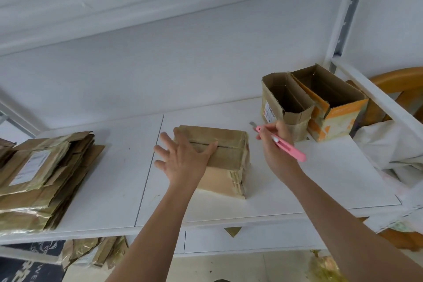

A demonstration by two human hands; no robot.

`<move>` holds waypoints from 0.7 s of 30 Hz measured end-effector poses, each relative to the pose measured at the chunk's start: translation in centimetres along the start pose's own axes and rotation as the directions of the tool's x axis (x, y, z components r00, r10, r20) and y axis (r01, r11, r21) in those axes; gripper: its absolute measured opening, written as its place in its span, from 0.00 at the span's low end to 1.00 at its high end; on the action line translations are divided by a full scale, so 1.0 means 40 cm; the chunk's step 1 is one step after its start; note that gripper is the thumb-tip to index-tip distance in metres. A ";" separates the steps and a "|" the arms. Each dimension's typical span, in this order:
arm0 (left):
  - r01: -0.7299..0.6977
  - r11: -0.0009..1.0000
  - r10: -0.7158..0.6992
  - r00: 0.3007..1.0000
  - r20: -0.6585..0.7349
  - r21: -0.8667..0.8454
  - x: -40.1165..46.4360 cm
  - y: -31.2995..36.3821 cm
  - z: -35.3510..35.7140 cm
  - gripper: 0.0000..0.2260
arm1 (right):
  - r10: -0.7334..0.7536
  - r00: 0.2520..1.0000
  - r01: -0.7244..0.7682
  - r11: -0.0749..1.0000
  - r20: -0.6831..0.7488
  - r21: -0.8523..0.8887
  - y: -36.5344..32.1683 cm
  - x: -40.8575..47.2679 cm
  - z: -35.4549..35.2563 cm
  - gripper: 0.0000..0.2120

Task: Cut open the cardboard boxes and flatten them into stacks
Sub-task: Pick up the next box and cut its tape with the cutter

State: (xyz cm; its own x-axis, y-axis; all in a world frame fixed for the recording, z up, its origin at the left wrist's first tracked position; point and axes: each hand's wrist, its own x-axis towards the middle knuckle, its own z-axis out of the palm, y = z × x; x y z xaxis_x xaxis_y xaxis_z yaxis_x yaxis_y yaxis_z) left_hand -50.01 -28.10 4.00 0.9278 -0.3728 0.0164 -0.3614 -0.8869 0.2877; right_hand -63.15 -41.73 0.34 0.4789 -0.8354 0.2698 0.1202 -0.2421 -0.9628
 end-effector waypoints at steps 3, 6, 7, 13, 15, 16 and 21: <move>0.001 0.999 -0.002 0.999 0.033 0.036 0.003 -0.005 -0.019 0.44 | -0.042 0.999 0.043 0.998 0.034 -0.043 0.020 0.014 0.019 0.05; 0.000 1.000 0.001 0.996 0.094 -0.016 0.006 -0.017 -0.025 0.38 | -0.170 0.985 0.169 0.980 -0.003 -0.101 0.021 -0.020 0.036 0.05; 0.012 0.998 -0.006 0.994 0.112 -0.055 0.008 -0.017 -0.028 0.38 | -0.193 0.981 0.188 0.975 -0.034 -0.118 0.017 -0.033 0.039 0.05; 0.033 0.995 -0.006 0.966 0.259 -0.099 0.006 0.025 -0.030 0.50 | -0.036 0.999 0.036 0.999 0.038 0.013 -0.010 -0.122 0.033 0.05; -0.023 0.999 0.035 0.954 0.299 -0.044 0.000 0.053 -0.016 0.52 | -0.034 0.998 0.032 0.999 0.058 0.043 -0.022 -0.162 0.045 0.04; -0.053 0.998 0.055 0.949 0.312 -0.014 -0.003 0.065 -0.008 0.51 | -0.030 1.000 0.030 0.997 -0.002 0.067 -0.022 -0.172 0.049 0.03; -0.165 0.986 0.149 0.945 0.290 0.033 0.005 0.066 0.002 0.55 | 0.015 0.964 0.014 0.994 -0.266 0.108 -0.006 -0.137 0.004 0.07</move>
State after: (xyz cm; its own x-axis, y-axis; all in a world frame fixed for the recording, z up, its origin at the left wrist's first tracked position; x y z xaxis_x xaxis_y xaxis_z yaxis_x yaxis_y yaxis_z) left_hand -50.79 -30.55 4.69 0.7965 -0.5634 -0.2194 -0.5124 -0.8217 0.2497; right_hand -65.64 -37.02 -0.92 0.2323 -0.9401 0.2497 0.2200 -0.1993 -0.9549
